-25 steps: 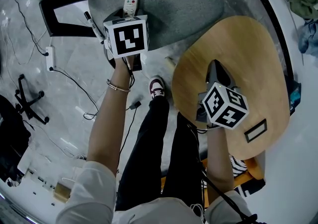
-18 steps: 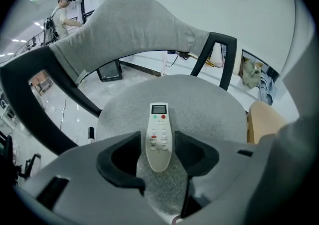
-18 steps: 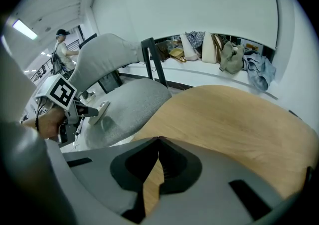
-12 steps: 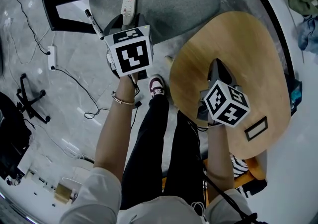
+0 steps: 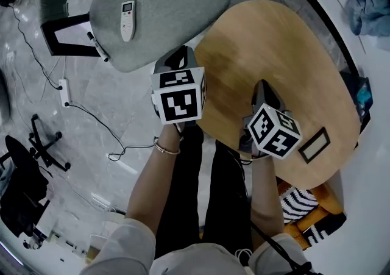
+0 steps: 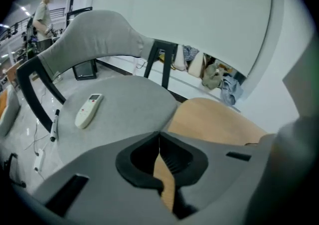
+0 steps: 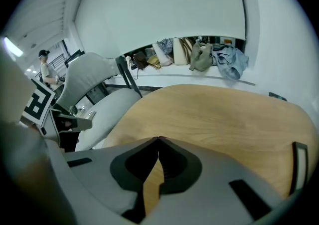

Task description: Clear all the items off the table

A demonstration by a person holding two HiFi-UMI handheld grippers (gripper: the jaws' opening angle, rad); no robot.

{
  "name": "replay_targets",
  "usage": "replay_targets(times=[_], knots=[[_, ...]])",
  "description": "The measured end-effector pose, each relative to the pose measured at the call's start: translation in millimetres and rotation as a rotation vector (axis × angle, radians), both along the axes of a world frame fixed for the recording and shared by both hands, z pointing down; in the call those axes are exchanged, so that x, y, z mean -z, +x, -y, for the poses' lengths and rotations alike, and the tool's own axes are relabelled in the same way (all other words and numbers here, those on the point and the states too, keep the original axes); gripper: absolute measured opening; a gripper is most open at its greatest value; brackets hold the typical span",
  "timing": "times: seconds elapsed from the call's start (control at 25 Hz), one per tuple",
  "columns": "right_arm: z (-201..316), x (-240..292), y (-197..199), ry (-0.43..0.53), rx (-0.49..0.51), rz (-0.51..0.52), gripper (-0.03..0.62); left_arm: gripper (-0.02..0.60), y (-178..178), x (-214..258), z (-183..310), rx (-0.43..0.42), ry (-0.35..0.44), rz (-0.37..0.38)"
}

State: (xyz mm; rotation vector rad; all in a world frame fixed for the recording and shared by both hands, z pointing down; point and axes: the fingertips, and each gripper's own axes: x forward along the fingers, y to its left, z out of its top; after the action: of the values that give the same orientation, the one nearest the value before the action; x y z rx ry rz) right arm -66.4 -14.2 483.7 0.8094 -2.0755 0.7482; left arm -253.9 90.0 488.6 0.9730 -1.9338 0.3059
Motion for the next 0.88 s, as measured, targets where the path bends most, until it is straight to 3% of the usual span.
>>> replay_targets(times=[0.52,0.88], knots=[[38,6,120,0.002,-0.147,-0.001,0.025,0.008,123,-2,58,-0.258,-0.046,-0.013],[62,5,252,-0.003,-0.331,-0.041,0.025,0.008,258,-7,107,-0.483,-0.068,-0.072]])
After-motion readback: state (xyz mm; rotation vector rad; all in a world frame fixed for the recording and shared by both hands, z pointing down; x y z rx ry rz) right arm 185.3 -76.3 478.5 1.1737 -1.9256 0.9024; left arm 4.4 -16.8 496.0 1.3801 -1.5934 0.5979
